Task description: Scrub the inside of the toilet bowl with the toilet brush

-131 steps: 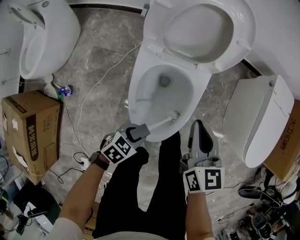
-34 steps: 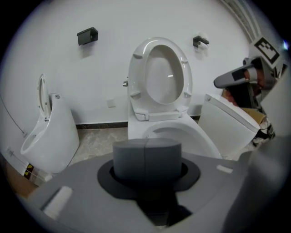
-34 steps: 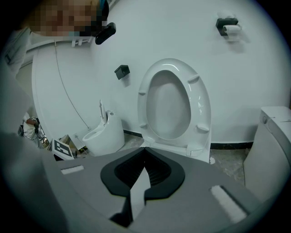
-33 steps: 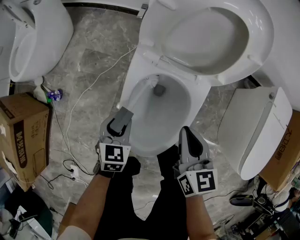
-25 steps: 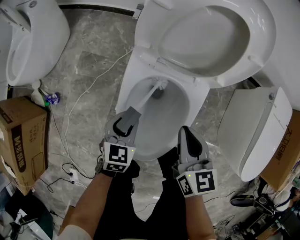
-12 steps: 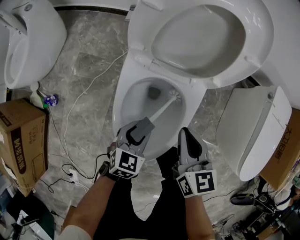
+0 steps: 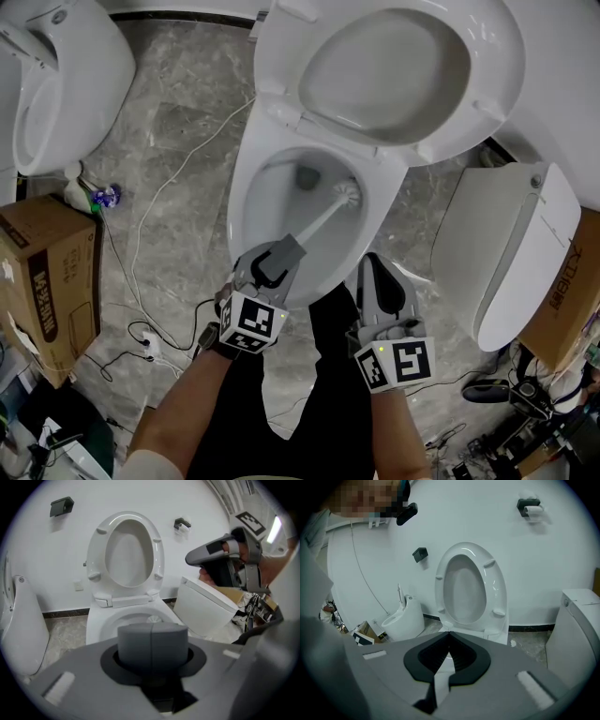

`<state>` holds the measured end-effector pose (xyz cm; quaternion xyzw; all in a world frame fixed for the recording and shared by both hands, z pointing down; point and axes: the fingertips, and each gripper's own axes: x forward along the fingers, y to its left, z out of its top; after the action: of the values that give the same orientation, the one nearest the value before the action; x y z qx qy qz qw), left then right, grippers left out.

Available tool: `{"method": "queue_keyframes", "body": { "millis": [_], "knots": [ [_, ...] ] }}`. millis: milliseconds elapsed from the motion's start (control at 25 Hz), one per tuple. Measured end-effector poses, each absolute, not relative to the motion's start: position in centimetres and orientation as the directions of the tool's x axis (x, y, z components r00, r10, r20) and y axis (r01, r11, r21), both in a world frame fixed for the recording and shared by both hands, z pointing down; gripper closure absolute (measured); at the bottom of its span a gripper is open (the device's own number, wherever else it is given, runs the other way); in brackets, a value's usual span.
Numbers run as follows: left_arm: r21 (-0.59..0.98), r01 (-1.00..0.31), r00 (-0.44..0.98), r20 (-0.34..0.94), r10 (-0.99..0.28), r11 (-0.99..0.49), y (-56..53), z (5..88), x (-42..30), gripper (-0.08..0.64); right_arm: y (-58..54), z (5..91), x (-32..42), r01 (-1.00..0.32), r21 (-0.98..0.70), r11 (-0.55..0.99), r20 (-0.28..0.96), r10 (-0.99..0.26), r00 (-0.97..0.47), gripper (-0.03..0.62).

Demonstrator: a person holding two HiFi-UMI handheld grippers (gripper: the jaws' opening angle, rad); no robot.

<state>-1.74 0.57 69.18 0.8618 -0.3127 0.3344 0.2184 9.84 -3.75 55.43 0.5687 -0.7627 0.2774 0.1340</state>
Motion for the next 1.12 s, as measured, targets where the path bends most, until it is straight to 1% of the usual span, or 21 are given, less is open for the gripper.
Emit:
{"method": "queue_keyframes", "body": {
  "millis": [240,400,640,840,1120],
  "knots": [
    [0.126,-0.728,0.485,0.79,-0.376,-0.674,1.5,67.5,-5.0,0.407,-2.9,53.3,9.9,-0.941,-0.283,0.185,0.518,-0.796,-0.312,0.58],
    [0.116,-0.723,0.446,0.831,-0.332,-0.681,3.5,67.4,-6.8,0.407,-2.6,52.7,8.8,-0.935,-0.295,0.196,0.516,-0.792,-0.328,0.58],
    [0.124,-0.71,0.43,0.855,-0.289,-0.693,4.3,69.9,-7.0,0.407,-2.7,53.6,7.5,-0.928,-0.291,0.235,0.508,-0.784,-0.357,0.58],
    [0.136,-0.692,0.418,0.877,-0.239,-0.709,4.8,72.6,-6.4,0.407,-2.6,55.5,7.5,-0.926,-0.3,0.231,0.513,-0.779,-0.36,0.58],
    [0.158,-0.647,0.481,0.844,-0.239,-0.746,3.1,74.0,-4.5,0.407,-3.2,57.4,7.8,-0.925,-0.305,0.227,0.506,-0.784,-0.359,0.58]
  ]
}}
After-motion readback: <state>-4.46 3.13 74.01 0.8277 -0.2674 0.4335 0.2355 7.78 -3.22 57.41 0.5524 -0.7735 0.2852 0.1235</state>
